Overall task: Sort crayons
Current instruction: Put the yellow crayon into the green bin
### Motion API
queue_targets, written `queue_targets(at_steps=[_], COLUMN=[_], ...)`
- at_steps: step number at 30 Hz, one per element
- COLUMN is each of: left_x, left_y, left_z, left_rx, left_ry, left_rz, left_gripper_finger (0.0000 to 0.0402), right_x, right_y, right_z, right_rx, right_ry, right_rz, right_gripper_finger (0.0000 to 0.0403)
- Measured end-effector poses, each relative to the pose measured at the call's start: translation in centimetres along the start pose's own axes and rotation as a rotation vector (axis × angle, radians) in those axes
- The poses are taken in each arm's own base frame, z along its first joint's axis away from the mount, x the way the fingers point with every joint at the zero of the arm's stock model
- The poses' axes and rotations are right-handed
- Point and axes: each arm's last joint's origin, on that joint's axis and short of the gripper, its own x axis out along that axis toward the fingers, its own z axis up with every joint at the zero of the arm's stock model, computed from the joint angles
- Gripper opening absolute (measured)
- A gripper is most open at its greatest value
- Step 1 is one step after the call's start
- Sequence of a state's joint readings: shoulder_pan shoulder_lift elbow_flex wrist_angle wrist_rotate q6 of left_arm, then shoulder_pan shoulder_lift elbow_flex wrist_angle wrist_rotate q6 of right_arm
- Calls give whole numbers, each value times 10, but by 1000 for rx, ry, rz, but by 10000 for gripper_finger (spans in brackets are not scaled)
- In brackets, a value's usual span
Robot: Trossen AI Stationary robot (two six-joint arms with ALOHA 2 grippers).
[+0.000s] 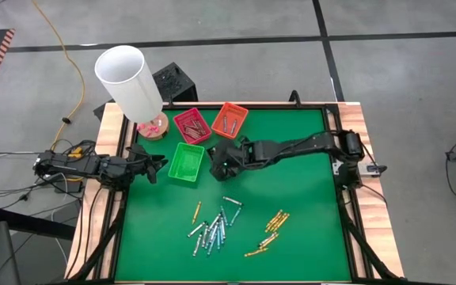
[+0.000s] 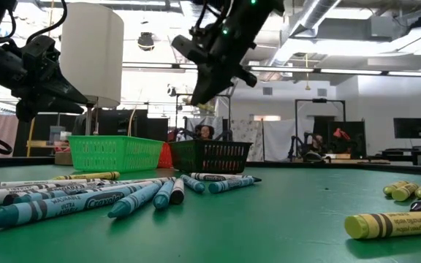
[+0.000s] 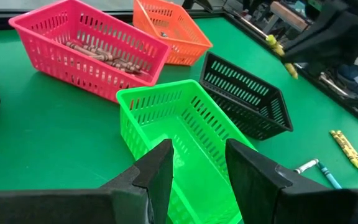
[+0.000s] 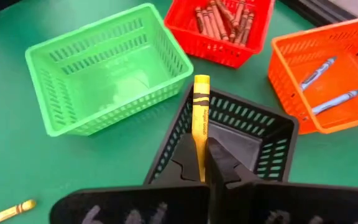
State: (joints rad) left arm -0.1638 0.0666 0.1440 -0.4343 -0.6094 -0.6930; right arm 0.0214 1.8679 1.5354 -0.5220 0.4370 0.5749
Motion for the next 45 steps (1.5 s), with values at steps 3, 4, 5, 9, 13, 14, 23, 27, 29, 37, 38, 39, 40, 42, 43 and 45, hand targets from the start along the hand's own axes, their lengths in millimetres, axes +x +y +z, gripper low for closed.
queue_targets(at_steps=[3, 4, 5, 9, 13, 14, 23, 27, 29, 37, 38, 39, 40, 42, 43, 45], left_x=[0, 0, 0, 0, 0, 0, 0, 0, 0, 1, 1, 1, 1, 1, 1, 1], left_y=[0, 0, 0, 0, 0, 0, 0, 0, 0, 0, 0, 0, 0, 0, 0, 0], left_z=[0, 0, 0, 0, -1, -1, -1, -1, -1, -1, -1, -1, -1, -1, -1, -1], left_rx=[0, 0, 0, -7, -2, -6, -9, -3, -3, -4, -3, -4, -3, -3, -3, -4], left_ry=[1, 1, 1, 6, 15, 15, 16, 19, 20, 21, 21, 21, 19, 19, 19, 19], left_rz=[0, -1, -1, -7, -16, -15, -16, -14, -15, -13, -12, -12, -10, -10, -11, -10], left_gripper_finger=[137, 137, 137, 137, 137, 137, 137, 137, 137, 137, 137, 137, 137, 137, 137, 137], right_x=[5, 6, 8, 18, 25, 27, 53, 55, 54, 23, 18, 15, 12, 11, 12, 14], right_y=[-4, -5, -7, -14, -21, -22, -25, -26, -28, -52, -56, -60, -64, -73, -76, -84], right_z=[-4, -6, -8, -12, -13, -13, -22, -23, -20, 8, 14, 19, 24, 34, 39, 48], right_rx=[0, -2, -3, 15, 46, 63, 73, 73, 64, 51, 52, 58, 61, 57, 55, 67], right_ry=[29, 48, 65, 87, 94, 87, 126, 138, 131, 71, 48, 17, -15, -87, -126, -188], right_rz=[11, 20, 30, 62, 78, 81, 99, 108, 115, 109, 109, 102, 82, 50, 38, 22], right_gripper_finger=[1, 1, 1, 1, 1, 1, 1, 1, 1, 1, 1, 1, 1, 1, 1, 1])
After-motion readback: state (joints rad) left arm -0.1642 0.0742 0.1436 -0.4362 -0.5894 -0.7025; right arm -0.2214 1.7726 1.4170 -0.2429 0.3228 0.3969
